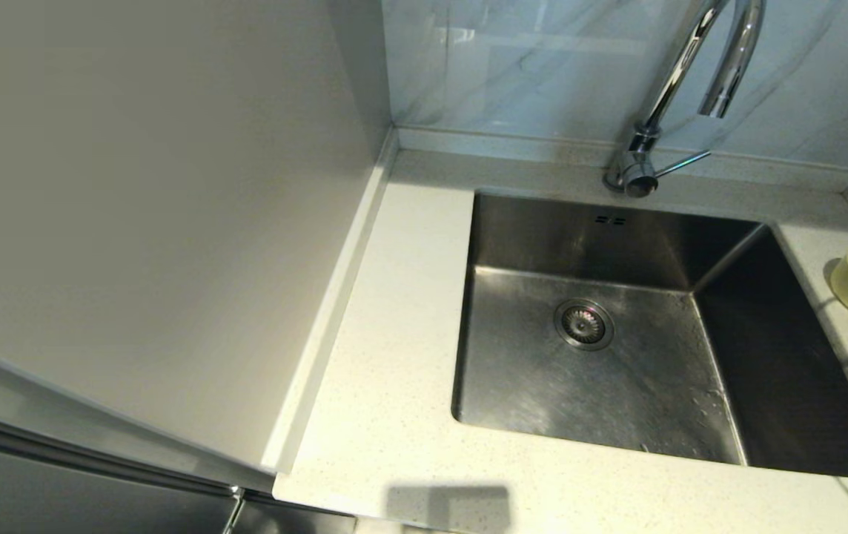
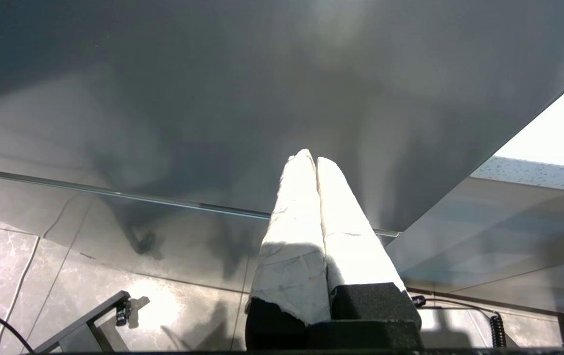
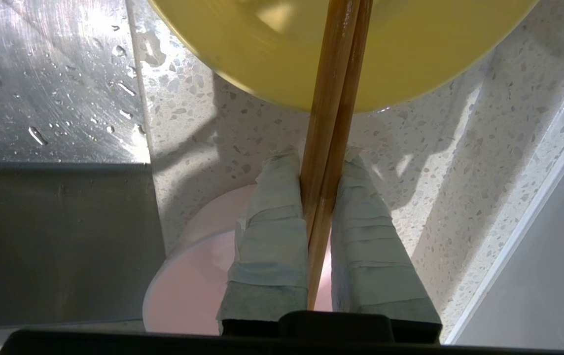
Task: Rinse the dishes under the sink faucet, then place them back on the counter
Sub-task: Put the chopsticks into the sink
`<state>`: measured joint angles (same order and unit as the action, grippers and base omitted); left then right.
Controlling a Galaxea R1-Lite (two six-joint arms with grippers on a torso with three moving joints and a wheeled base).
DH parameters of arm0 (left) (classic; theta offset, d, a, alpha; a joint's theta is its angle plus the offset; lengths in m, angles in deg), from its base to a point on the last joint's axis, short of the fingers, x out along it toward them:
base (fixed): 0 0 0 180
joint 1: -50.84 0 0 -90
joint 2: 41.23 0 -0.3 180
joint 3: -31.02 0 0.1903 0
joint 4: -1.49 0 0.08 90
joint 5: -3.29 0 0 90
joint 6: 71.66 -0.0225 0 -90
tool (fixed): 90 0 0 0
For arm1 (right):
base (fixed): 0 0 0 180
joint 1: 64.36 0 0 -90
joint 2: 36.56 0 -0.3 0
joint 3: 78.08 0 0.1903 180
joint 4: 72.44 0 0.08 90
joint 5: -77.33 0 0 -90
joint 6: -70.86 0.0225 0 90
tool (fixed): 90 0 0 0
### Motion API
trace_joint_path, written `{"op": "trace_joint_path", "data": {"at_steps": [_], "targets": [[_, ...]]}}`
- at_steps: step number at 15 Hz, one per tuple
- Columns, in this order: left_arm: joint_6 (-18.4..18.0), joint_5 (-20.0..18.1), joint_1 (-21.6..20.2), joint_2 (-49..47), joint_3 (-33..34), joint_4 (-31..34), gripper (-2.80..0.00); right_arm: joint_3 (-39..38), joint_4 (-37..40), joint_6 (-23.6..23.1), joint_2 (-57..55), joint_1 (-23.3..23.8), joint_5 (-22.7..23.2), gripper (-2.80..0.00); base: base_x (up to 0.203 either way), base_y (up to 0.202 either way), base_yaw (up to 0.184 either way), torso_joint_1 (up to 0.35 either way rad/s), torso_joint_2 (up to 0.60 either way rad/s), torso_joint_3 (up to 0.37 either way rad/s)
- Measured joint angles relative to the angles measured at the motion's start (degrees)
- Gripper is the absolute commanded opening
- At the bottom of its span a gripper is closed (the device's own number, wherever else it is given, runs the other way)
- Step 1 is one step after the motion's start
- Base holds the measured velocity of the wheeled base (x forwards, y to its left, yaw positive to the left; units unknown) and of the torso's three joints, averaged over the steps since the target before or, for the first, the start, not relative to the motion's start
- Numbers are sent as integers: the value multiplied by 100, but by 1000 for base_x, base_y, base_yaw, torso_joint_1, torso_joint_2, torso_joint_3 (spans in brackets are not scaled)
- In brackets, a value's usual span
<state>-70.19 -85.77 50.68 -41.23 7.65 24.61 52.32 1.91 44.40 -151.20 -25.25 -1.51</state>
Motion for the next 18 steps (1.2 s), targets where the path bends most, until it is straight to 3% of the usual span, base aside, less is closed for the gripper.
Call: {"op": "trace_joint_path", "data": {"at_steps": [9,13,18], "targets": [[0,2,0,0,0,1,-280,-167,-2,14,527,16,44,-280,0,0,0,0,0,0],[-2,0,0,0,0,1,-280,-735,1,-173,1191,-28,198,-280,0,0,0,0,0,0],[0,0,0,0,0,0,-280,-1197,-1,-382,1962,-879,181,-280,0,0,0,0,0,0]]}}
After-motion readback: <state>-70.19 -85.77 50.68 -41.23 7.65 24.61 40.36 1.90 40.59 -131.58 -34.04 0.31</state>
